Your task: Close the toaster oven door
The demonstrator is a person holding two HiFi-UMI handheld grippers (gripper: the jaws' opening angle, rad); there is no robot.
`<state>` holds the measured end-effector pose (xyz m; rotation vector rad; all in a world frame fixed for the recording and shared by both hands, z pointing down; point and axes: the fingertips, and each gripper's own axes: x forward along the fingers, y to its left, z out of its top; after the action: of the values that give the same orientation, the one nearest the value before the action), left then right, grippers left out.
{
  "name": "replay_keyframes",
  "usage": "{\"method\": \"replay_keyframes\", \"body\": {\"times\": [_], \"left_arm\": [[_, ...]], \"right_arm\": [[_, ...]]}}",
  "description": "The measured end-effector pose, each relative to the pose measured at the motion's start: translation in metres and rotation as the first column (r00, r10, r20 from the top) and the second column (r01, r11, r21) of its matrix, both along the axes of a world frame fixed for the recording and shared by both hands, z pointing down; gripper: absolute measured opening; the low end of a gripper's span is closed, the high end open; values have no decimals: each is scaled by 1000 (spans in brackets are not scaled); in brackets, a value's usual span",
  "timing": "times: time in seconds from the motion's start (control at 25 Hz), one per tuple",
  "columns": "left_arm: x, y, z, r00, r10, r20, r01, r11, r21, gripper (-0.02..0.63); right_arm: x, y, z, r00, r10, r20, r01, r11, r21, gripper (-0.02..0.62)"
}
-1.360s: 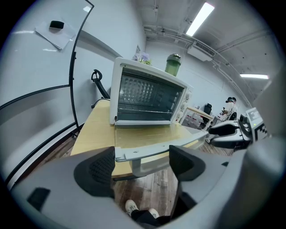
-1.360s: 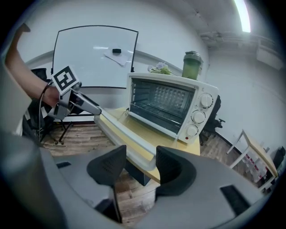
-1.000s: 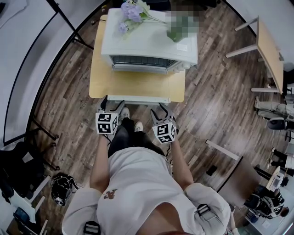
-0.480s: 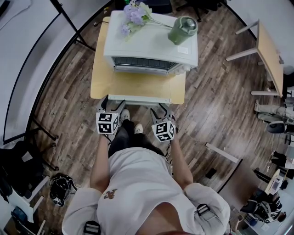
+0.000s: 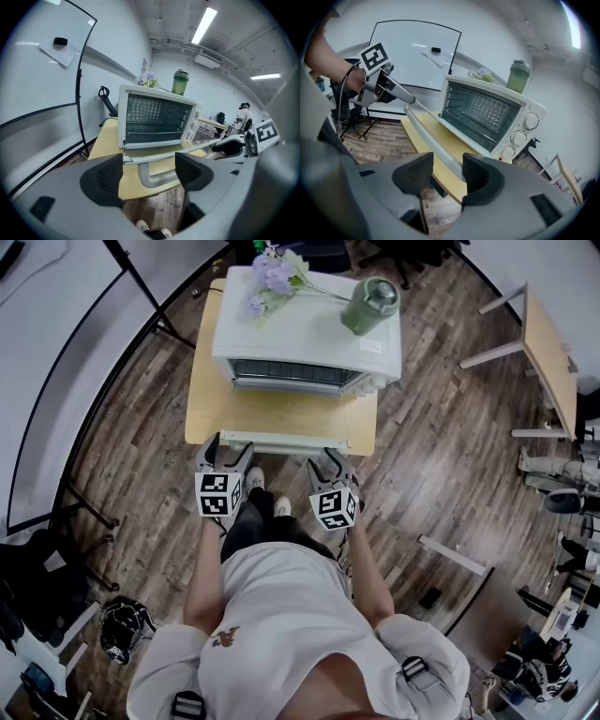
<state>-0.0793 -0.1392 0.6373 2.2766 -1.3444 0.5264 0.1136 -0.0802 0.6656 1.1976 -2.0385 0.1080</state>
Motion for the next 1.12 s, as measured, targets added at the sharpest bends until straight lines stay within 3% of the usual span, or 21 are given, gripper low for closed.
{"method": "replay_keyframes", "body": {"times": [0.36,0.76,1.12], "left_arm": [[-3,6,-25,1000,1,0,-1,998,55,307],[26,24,-42,977,187,102,-199,972,122,247],[38,29,-30,954,255,158,-274,956,107,209]], "right_arm": [[1,-5,-8,1000,6,2,-7,1000,19,192],[1,-9,-15,1000,27,7,-27,999,31,190],[2,-13,-25,999,40,13,-40,998,56,189]]}}
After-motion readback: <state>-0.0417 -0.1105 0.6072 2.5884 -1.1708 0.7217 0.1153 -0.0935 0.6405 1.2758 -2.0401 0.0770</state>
